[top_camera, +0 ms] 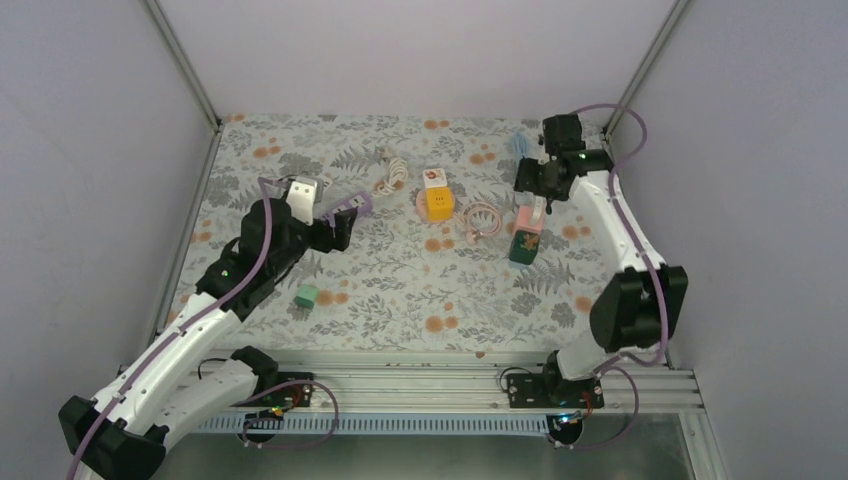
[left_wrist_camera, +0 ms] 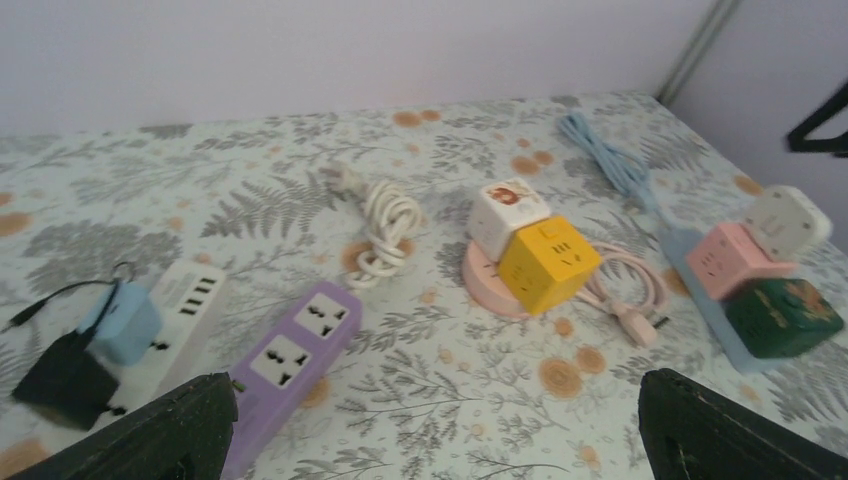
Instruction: Insert the plug
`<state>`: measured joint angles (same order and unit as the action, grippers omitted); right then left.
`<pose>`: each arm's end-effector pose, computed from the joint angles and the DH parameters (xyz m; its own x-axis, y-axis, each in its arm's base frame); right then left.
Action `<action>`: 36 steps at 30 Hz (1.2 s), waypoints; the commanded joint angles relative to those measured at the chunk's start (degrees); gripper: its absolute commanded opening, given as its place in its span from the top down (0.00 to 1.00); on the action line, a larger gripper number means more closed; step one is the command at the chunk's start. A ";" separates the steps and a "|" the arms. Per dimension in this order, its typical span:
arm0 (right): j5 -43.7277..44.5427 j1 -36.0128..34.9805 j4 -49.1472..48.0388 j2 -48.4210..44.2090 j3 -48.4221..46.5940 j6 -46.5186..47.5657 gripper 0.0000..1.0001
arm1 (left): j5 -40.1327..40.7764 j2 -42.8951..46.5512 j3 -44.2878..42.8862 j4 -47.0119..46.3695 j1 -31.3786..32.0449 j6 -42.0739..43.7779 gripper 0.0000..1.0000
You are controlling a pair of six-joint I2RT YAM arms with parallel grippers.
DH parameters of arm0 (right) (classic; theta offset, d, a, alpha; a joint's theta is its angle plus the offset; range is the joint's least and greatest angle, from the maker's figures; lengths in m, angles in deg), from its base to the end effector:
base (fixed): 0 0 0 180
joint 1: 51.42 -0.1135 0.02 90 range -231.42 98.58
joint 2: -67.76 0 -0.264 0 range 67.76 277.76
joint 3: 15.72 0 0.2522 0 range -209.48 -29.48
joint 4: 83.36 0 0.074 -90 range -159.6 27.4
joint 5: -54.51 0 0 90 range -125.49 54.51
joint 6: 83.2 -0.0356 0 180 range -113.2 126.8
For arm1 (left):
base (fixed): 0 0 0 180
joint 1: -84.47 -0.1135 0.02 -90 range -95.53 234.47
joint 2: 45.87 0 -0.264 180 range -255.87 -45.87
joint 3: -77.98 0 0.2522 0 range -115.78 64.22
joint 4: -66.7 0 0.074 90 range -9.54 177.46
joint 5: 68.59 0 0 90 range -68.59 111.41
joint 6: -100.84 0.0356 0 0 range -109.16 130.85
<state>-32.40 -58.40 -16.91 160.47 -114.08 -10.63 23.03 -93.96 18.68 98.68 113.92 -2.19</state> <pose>0.3346 0.0390 0.3064 -0.8552 0.1966 -0.4796 0.1687 0.9805 0.1012 0.1690 -0.0943 0.3201 -0.4065 -0.0293 -0.9132 0.3868 0.9000 -0.2010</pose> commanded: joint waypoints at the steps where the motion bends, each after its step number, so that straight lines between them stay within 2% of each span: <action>1: -6.50 -6.27 -9.54 -7.58 1.99 1.64 0.32 | 7.97 0.42 -3.19 2.93 -0.38 -3.35 0.00; 9: -21.26 -23.24 -28.50 -6.45 8.80 -4.30 0.31 | 18.93 3.46 -6.03 3.90 -1.15 -7.67 0.00; 10: -21.67 -25.80 -30.96 -5.37 10.07 -5.71 0.32 | 20.83 3.98 -6.19 3.73 -1.14 -8.19 0.00; 13: -15.54 -35.29 -35.53 -0.16 11.46 -9.33 0.33 | 27.76 5.59 -6.76 4.35 -1.15 -10.86 0.00; 19: -4.58 -47.77 -32.71 17.21 1.12 -13.84 0.31 | 30.89 8.81 -7.98 4.54 -1.32 -10.84 0.00; 23: -2.06 -53.77 -30.97 26.88 -9.11 -11.88 0.26 | 34.32 11.17 -8.65 5.56 -1.35 -10.25 0.00; 26: -0.01 -56.54 -28.44 33.19 -15.95 -10.53 0.22 | 37.23 12.65 -9.19 6.22 -1.41 -8.90 0.00; 31: 0.87 -60.04 -25.97 39.84 -23.02 -8.16 0.18 | 37.62 13.75 -8.83 5.98 -1.42 -8.02 0.00; 36: 3.97 -61.90 -14.48 50.30 -37.80 -7.99 0.22 | 38.49 13.53 -8.69 6.10 -1.48 -7.53 0.00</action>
<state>-33.38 -119.16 -40.43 204.60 -143.58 -19.57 59.54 -80.43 10.76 104.34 112.70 -10.85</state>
